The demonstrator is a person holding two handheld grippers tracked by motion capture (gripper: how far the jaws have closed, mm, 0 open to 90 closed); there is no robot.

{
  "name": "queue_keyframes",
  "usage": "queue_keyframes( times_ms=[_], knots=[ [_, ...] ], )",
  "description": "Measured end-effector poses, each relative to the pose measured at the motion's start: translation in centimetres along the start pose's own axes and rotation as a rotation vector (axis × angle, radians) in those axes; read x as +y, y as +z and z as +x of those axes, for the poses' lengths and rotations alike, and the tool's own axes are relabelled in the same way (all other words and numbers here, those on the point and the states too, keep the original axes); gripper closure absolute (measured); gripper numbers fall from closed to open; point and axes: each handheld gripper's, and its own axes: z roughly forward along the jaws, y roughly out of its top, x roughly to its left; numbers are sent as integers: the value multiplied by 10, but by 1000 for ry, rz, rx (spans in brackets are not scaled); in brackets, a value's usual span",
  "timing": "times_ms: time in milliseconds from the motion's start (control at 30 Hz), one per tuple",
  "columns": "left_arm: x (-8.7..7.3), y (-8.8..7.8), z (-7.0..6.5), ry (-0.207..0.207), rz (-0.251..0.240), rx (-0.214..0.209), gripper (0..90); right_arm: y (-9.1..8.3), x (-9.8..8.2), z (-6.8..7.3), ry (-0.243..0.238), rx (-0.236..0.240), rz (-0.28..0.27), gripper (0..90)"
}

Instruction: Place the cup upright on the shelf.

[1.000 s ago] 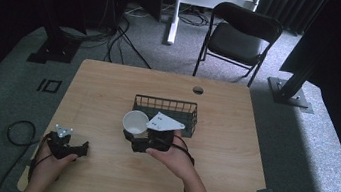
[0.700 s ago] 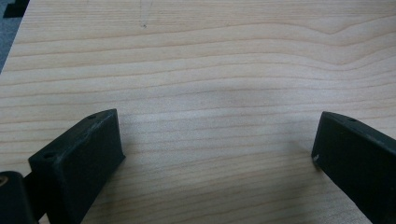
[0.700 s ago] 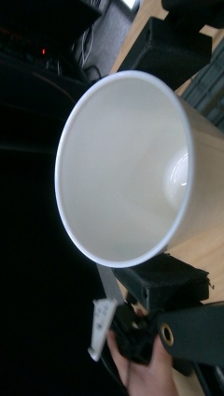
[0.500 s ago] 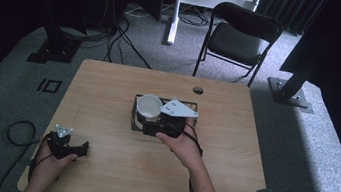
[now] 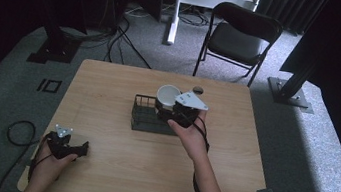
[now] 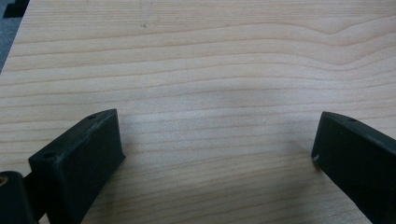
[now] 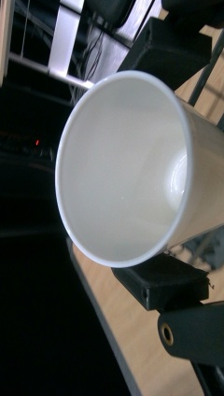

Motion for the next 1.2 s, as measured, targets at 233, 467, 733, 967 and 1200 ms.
queue_keyframes(
  times_ms=[233,467,733,967,1200],
  knots=[
    [0,0,0,-1,-1,0,20,14,-12,-15,4,-85,38,198],
    [0,0,0,0,0,1,21,25,-25,-25,33,-111,70,197],
    [0,0,0,0,0,0,20,33,-41,-33,45,-132,102,197],
    [0,0,0,0,0,0,21,38,-51,-35,65,-123,117,197],
    [0,0,0,0,0,0,20,42,-58,-35,68,-117,129,197]
  ],
)
